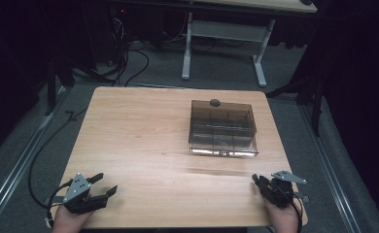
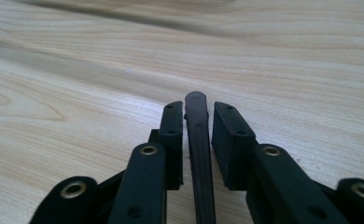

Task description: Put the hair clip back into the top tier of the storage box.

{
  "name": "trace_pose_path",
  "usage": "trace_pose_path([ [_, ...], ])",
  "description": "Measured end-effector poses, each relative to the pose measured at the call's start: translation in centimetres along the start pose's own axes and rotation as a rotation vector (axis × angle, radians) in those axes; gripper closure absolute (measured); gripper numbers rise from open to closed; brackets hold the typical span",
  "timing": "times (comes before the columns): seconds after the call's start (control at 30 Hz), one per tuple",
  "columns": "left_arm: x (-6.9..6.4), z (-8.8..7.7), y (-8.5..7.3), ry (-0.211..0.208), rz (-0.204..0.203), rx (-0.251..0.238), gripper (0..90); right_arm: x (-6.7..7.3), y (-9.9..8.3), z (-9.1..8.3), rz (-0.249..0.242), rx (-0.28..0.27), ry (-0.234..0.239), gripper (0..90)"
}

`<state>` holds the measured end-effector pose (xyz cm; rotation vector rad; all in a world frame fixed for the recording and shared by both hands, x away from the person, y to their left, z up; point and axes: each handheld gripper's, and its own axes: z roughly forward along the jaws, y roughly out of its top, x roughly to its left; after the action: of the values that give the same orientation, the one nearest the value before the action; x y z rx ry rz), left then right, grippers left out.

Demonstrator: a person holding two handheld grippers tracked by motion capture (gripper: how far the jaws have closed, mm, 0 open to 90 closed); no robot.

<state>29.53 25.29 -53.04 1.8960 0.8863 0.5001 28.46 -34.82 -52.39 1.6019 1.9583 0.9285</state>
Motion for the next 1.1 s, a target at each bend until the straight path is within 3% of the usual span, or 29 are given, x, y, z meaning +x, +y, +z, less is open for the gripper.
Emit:
trace_pose_path([
  [0.2,0.0,0.0,0.0,0.001,0.0,0.0,28.6,-0.1,0.0,0.1,-0.001,0.005,-0.003,81.0],
  [0.8,0.0,0.0,0.0,0.009,-0.005,0.002,28.5,0.0,0.1,0.0,-0.012,-0.001,-0.001,81.5],
  [1.1,0.0,0.0,0.0,0.006,-0.006,0.0,28.6,1.1,0.6,-0.5,-0.044,-0.026,0.005,81.5],
])
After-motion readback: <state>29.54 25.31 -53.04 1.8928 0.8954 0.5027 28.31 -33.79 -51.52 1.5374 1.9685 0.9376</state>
